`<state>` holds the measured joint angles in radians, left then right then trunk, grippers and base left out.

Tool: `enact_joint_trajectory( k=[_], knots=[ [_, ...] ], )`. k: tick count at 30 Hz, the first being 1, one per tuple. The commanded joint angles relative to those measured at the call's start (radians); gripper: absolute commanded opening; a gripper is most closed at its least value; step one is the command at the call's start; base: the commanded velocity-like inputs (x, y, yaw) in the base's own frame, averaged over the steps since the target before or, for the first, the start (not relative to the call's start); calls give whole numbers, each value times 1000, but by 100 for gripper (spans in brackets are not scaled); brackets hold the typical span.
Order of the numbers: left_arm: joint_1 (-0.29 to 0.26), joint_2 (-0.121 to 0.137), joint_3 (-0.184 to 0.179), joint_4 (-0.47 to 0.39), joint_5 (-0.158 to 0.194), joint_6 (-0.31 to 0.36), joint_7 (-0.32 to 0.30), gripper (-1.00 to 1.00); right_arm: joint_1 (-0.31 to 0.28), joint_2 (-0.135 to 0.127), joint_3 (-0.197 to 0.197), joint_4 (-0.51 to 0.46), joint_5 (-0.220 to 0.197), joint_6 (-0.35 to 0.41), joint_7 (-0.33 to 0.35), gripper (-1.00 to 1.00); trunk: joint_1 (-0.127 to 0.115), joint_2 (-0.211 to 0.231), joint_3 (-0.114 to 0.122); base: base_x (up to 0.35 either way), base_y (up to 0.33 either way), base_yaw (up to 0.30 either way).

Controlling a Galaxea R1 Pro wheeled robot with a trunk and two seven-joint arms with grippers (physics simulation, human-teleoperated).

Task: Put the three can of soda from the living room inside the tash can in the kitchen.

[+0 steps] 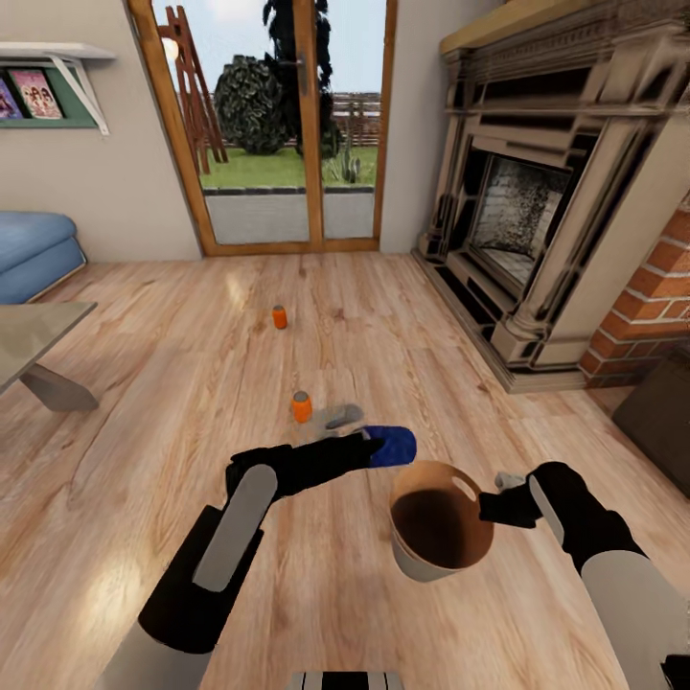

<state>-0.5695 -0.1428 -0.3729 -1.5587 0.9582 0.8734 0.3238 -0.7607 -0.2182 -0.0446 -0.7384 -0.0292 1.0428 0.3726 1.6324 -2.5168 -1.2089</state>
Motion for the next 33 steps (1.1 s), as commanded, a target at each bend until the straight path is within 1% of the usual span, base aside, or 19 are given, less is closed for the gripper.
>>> enact_joint_trajectory(
  k=[1, 2, 3, 5, 9, 13, 14, 16, 17, 18, 19, 20, 21, 22, 24, 25, 29, 33],
  knots=[
    [-33, 0, -61, 41, 12, 3, 2, -100, 0, 3, 0, 0, -29, 4, 7, -100, 0, 0, 4, 0, 0, 0],
    [-43, -1, -78, 58, 18, 3, 2, -100, 0, 4, 0, 0, -29, 4, 7, -100, -1, 1, 8, 0, 0, 0],
    [-62, -3, -106, 95, 26, 3, 2, -100, 0, 5, 0, 0, -29, 4, 7, -100, -1, 1, 12, 0, 0, 0],
    [-85, -10, -137, 164, 35, 3, 1, -100, 0, 6, 0, 0, -30, 4, 8, -100, -2, 1, 19, 0, 0, 0],
    [-114, -19, -156, 268, 39, 3, 3, -100, 0, 7, 0, 0, -31, 4, 8, -100, -4, 2, 35, 0, 0, 0],
    [-123, -23, -164, 324, 40, 4, 3, -100, 0, 7, 1, -1, -31, 4, 8, -100, -6, 3, 50, 0, 0, 0],
    [-130, -24, -180, 344, 40, 3, 3, -100, 2, 8, 2, -3, -32, 4, 9, -100, -6, 3, 54, 0, 0, 0],
    [-137, -24, -191, 358, 40, 3, 4, -100, 3, 12, 2, -5, -32, 4, 9, -100, -7, 4, 62, 0, 0, 0],
    [-143, -25, -200, 372, 40, 3, 4, -100, 5, 23, 3, -6, -32, 4, 9, -100, -8, 4, 66, 0, 0, 0],
    [-149, -25, -208, 387, 40, 3, 5, -100, 9, 44, 4, -7, -29, 4, 9, -100, -8, 4, 70, 0, 0, 0],
    [-152, -25, -211, 392, 40, 3, 5, -100, 11, 58, 13, -8, -22, 4, 9, -100, -9, 4, 74, 0, 0, 0],
    [-153, -25, -212, 394, 40, 3, 6, -100, 11, 64, 22, -8, -17, 4, 9, -100, -9, 5, 77, 0, 0, 0],
    [-154, -25, -213, 399, 40, 3, 6, -100, 12, 73, 45, -8, -10, 4, 10, -100, -9, 5, 81, 0, 0, 0],
    [-154, -25, -214, 403, 40, 3, 6, -100, 12, 77, 58, -8, -8, 4, 10, -100, -10, 5, 85, 0, 0, 0],
    [-158, -26, -216, 439, 39, 3, 7, -100, 14, 86, 95, -9, -2, 4, 11, -100, -11, 6, 93, 0, 0, 0],
    [-159, -25, -216, 448, 38, 3, 7, -100, 14, 87, 99, -9, -2, 4, 11, -100, -11, 6, 97, 0, 0, 0],
    [-171, -24, -217, 531, 34, 3, 10, -100, 14, 89, 111, -10, 0, 4, 12, -100, -13, 7, 112, 0, 0, 0],
    [-173, -19, -218, 559, 30, 2, 11, -100, 14, 89, 112, -10, -1, 4, 12, -100, -13, 7, 112, 0, 0, 0]
  ],
)
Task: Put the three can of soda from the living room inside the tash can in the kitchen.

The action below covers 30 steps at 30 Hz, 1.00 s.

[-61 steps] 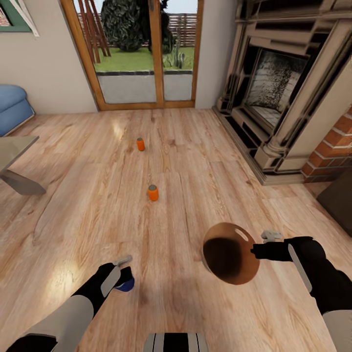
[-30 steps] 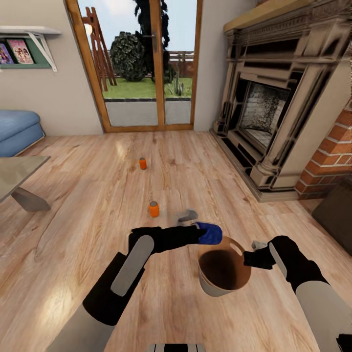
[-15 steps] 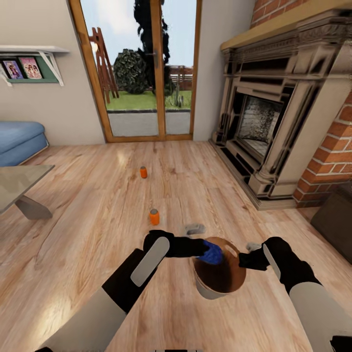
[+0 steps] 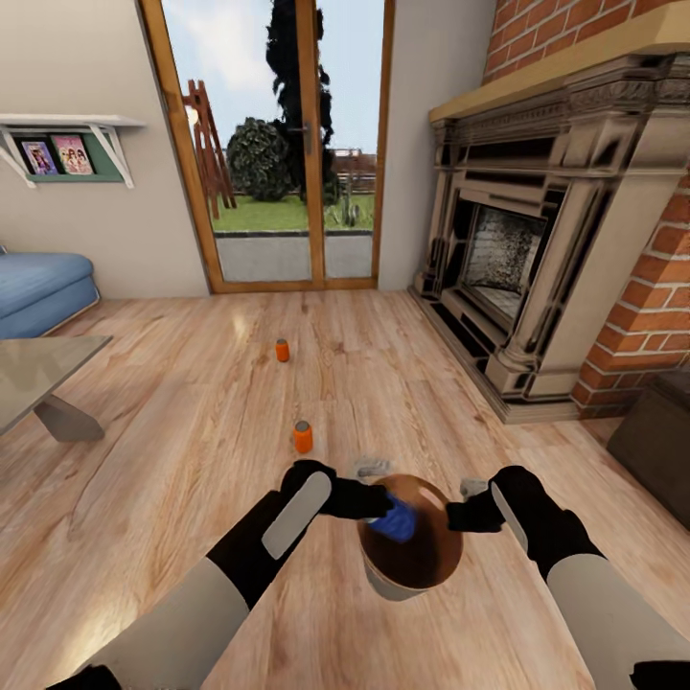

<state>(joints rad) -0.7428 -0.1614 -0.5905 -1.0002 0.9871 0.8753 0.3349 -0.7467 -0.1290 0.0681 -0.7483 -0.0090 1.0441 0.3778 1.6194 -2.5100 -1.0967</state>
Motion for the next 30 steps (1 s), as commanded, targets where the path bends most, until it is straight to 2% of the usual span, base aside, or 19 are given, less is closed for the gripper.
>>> enact_joint_trajectory(
  k=[1, 6, 8, 9, 17, 21, 22, 24, 25, 26, 28, 29, 30],
  knots=[
    [0, 0, 0, 14, 1, -1, 0, -100, 0, 0, -1, 0, -21, 3, 7, -100, 0, 0, 0, 0, 0, 0],
    [0, -4, -3, 65, 1, -9, -8, -100, 0, 0, -1, -2, -23, 3, 7, -100, 0, 0, 0, 0, 0, 0],
    [0, -5, -17, 93, 2, -13, -12, -100, 0, 0, -1, -2, -23, 3, 7, -100, 0, 0, 0, 0, 0, 0],
    [0, -5, -27, 106, 3, -16, -14, 100, 0, 0, -1, -2, -24, 3, 7, -100, 0, 0, 0, 0, 0, 0],
    [0, -4, -44, 120, 4, -29, -17, 100, 0, -1, -1, -2, -25, 3, 7, -100, 0, 0, 0, 0, 0, 0],
    [4, 7, -37, 89, 3, -77, -18, 100, 0, -1, -1, -2, -25, 3, 7, -100, 0, 0, 0, 0, 0, 0],
    [16, 22, -27, 42, 2, -112, -17, 100, 0, -1, -2, -2, -22, 3, 7, -100, 0, 0, 0, 0, 0, 0],
    [35, 45, -12, -2, 3, -139, -17, 100, 0, -1, -3, -2, -20, 3, 7, -100, 0, 0, 0, 0, 0, 0],
    [75, 88, 30, -83, 5, -168, -18, 100, 0, -1, -5, -2, -19, 3, 8, -100, 0, 0, 0, 12, 0, 0],
    [106, 112, 64, -136, 5, -179, -18, 100, 0, -3, -6, -2, -18, 3, 10, -100, 0, 0, 0, 86, 31, 0],
    [171, 148, 127, -213, 1, -192, -13, 100, 0, -8, -7, -2, -18, 3, 12, -100, 0, 0, 0, 189, 92, 0],
    [185, 158, 142, -225, 0, -194, -11, 100, 0, -8, -8, -2, -19, 3, 12, -100, 0, 0, 0, 233, 116, 0],
    [210, 182, 170, -243, 0, -197, -10, 100, 0, -10, -8, -2, -19, 3, 13, -100, 0, 0, 0, 260, 130, 0]
  ],
)
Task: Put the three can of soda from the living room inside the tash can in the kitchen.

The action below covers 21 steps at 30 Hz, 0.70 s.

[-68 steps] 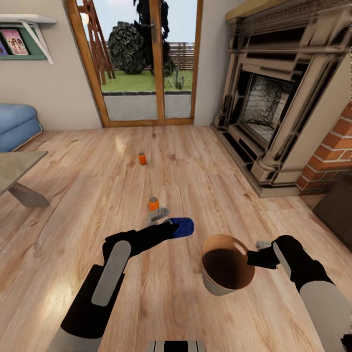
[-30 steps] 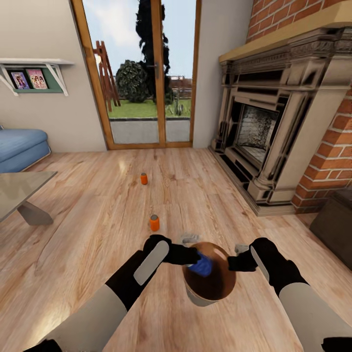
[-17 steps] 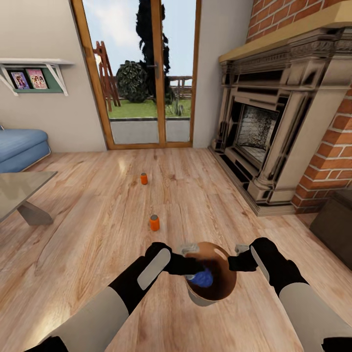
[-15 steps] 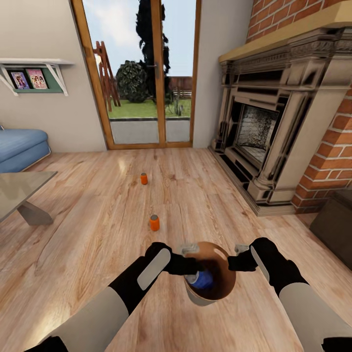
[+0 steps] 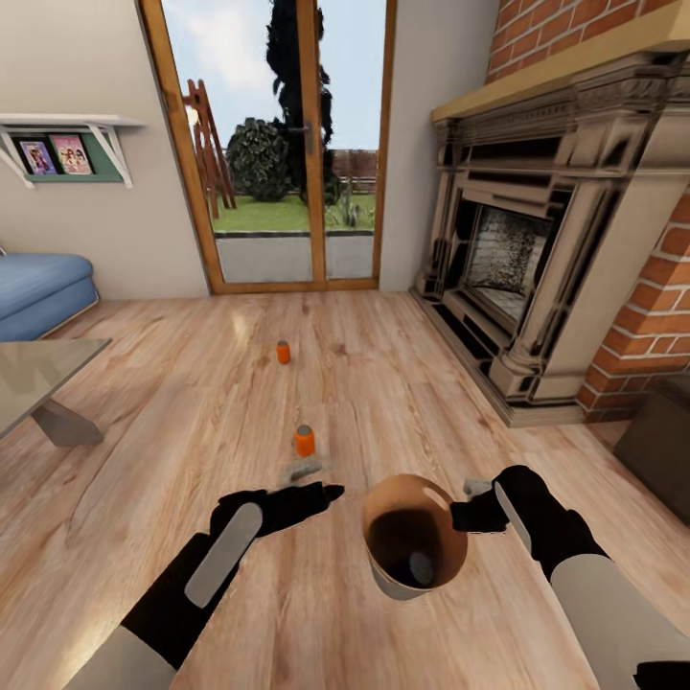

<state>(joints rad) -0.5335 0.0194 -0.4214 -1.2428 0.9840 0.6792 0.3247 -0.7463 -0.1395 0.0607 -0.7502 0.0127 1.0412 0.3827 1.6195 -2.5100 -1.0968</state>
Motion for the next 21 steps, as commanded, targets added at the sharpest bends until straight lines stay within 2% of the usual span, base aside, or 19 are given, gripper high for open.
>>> enact_joint_trajectory(
  k=[1, 2, 4, 8, 12, 14, 15, 16, 18, 21],
  knots=[
    [26, 29, 25, -19, 3, -3, 2, 100, -1, -1, -2, -1, -42, 6, 9, -100, 0, 0, 0, 278, 138, 0],
    [37, 41, 36, -29, 3, -4, 2, 100, 0, -2, -2, -1, -42, 6, 9, -100, 0, 0, 0, 284, 140, 0],
    [88, 79, 83, -67, 2, -6, 2, 100, -1, -3, -2, -2, -43, 3, 9, -100, 0, 0, 0, 296, 145, 0],
    [144, 101, 152, -69, 2, -4, 6, 100, -1, -2, -2, -3, -45, 6, 7, -100, 0, 0, 0, 273, 133, 0],
    [201, 107, 188, -33, 4, -4, 8, 100, -1, -2, -1, -3, -44, 6, 7, -100, -1, 1, 12, 76, 37, 0],
    [228, 105, 206, 32, 4, -24, 9, 100, -1, -2, -1, -3, -44, 6, 7, -100, -2, 1, 20, 18, 9, 0],
    [231, 104, 213, 57, 6, -36, 9, 100, -1, -1, -1, -3, -44, 6, 7, -100, -3, 1, 23, 9, 4, 0],
    [235, 101, 242, 137, 8, -76, 7, 100, -1, -1, 2, -3, -45, 6, 7, -100, -3, 2, 27, 6, 3, 0],
    [238, 99, 272, 208, 9, -110, 2, 100, -1, 0, 4, -3, -45, 6, 7, -100, -4, 2, 31, 3, 2, 0],
    [239, 98, 287, 243, 11, -128, -1, 100, -1, 0, 5, -4, -46, 6, 8, -100, -4, 2, 31, 1, 0, 0]
  ],
)
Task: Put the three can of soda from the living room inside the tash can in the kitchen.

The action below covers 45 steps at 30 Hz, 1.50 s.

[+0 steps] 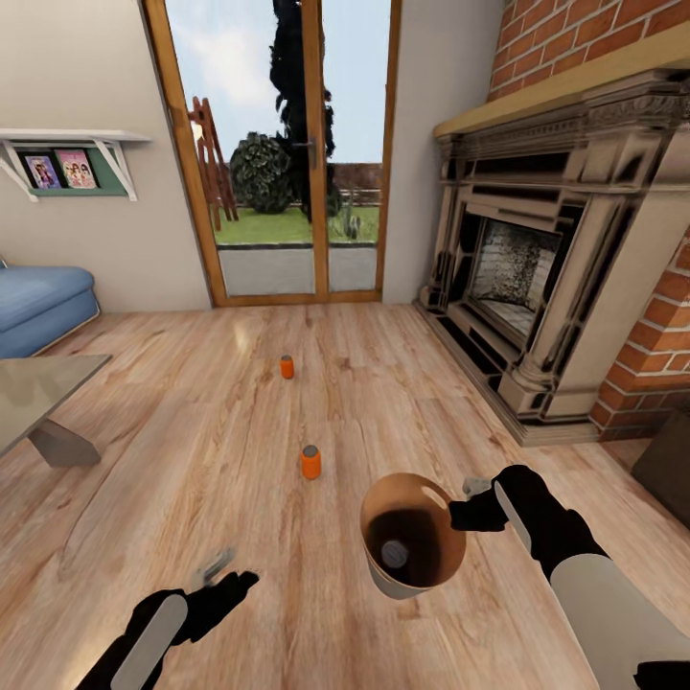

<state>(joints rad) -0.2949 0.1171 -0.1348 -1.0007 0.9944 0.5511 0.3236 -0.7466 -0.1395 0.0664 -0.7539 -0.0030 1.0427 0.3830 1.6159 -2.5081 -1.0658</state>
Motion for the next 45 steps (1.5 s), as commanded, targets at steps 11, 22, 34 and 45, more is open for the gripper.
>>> enact_joint_trajectory(
  k=[11, 22, 34, 45],
  knots=[
    [0, -20, -10, 28, -62, -63, -9, 100, 0, -2, -5, -1, -27, -26, 7, -100, 0, 0, 1, 155, 36, -8],
    [0, -25, -9, 29, -75, -63, -8, 100, 0, -3, -6, -1, -26, -23, 7, -100, 0, 0, 1, 344, 4, 0],
    [0, -28, -9, 44, -76, -63, -8, 100, 0, -5, -7, -5, -25, 4, 7, -100, 0, 0, 1, 346, 0, 0],
    [-7, -48, -7, 87, -121, -64, -6, 100, 0, -6, -7, -32, -23, 4, 7, -100, 0, 0, 1, 347, -31, 0]
  ],
)
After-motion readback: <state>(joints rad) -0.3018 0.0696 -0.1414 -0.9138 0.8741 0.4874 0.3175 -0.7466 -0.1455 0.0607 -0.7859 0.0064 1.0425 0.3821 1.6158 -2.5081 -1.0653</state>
